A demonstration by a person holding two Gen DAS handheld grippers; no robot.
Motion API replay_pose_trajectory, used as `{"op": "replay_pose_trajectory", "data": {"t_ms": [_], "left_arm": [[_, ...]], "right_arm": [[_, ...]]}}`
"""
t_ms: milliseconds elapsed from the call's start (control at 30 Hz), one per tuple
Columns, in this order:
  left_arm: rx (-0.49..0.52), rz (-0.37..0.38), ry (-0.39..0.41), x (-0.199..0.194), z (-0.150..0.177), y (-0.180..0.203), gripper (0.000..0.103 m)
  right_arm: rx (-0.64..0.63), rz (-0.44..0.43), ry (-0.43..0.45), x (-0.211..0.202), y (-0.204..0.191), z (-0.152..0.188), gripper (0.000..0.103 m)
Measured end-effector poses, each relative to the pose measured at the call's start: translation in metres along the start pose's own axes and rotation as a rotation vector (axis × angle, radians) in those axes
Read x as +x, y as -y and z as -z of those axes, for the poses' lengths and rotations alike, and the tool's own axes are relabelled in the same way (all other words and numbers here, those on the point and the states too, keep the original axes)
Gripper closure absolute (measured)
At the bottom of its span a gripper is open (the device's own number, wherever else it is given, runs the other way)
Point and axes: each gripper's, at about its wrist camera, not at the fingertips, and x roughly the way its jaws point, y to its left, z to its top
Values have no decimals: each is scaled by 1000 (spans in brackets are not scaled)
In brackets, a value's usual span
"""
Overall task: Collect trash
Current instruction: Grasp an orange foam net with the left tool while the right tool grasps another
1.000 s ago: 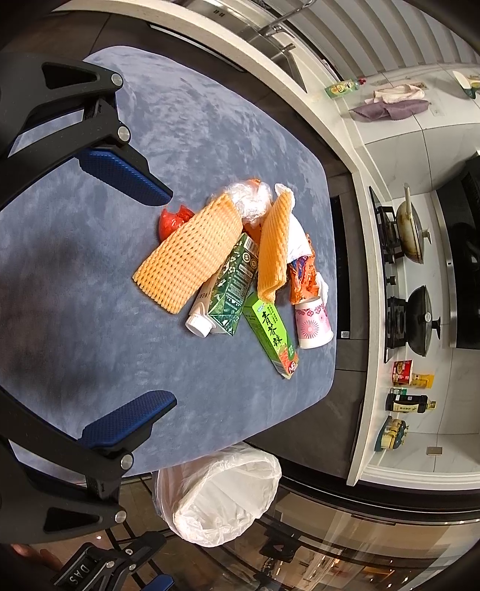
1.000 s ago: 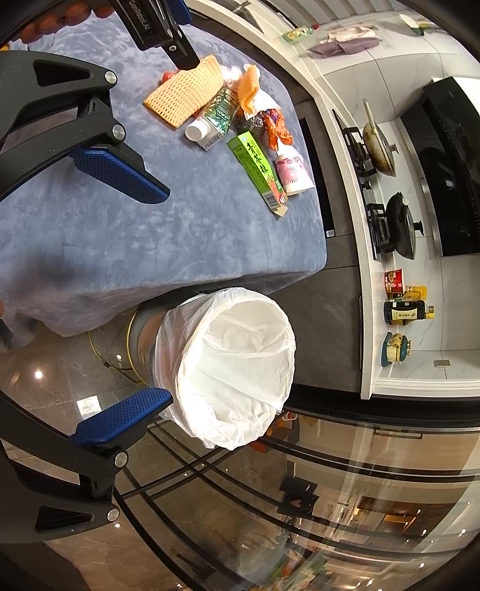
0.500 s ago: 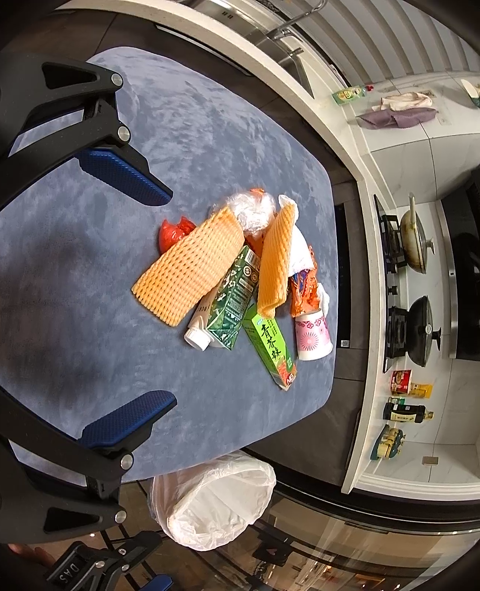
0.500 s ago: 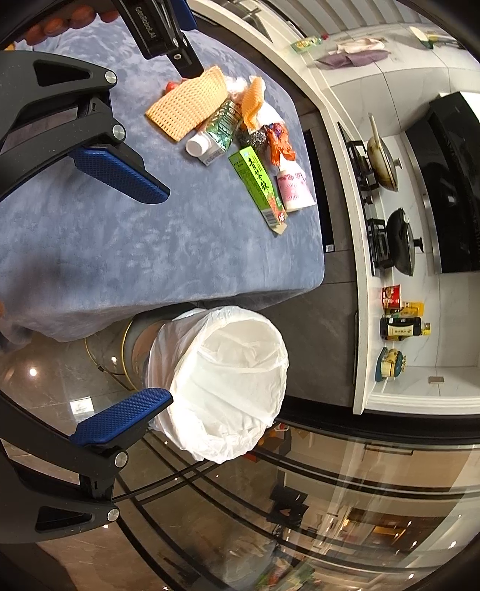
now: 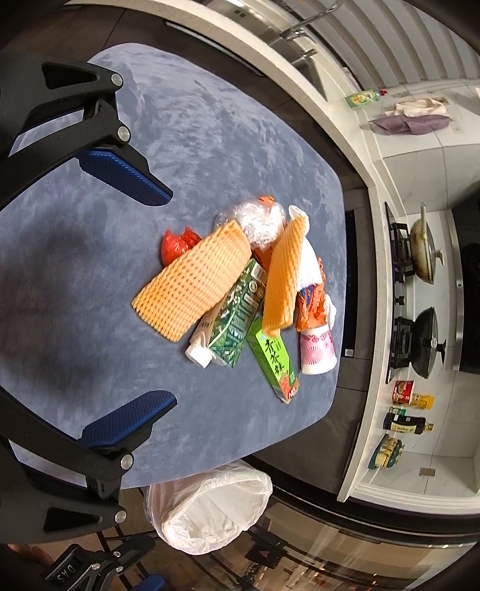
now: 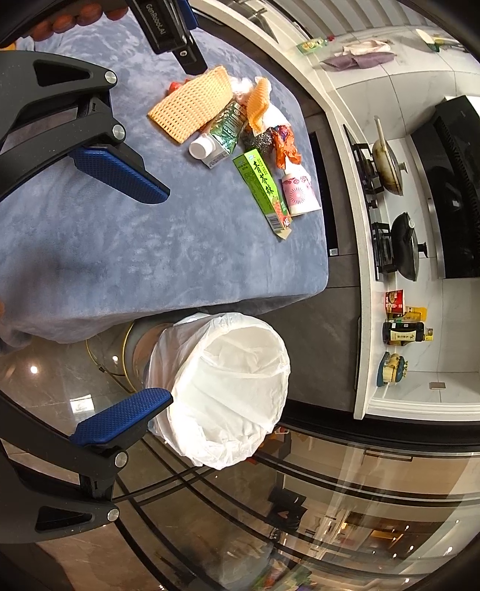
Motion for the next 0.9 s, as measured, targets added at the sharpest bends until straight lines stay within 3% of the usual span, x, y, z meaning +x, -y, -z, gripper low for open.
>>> {"op": "replay_pose_trajectory", "data": {"t_ms": [267,433,600,667,833,900], "left_arm": [[-97,-3,-49,26,-5,-46,7],[-159,45,-118,58,-8,-69,7],[-177,120,-166,85,-10,-70,9],[-175,143,-174,92,-11,-67,17],[-155,195,-182,104,-19,-65,62],[-155,216,-176,103,-21,-70,74]], "right_arm": [[-27,-59,-14,17,-31,-8,7],[-57,-96,-14,31,-61,-18,7],[-67,-106,-32,48,-84,-24,7],[-69,-108,-39,54,-90,-26,7],[-87,-111,-53,64,-109,-29,7],[-94,-114,-51,66,-115,-31,7]]}}
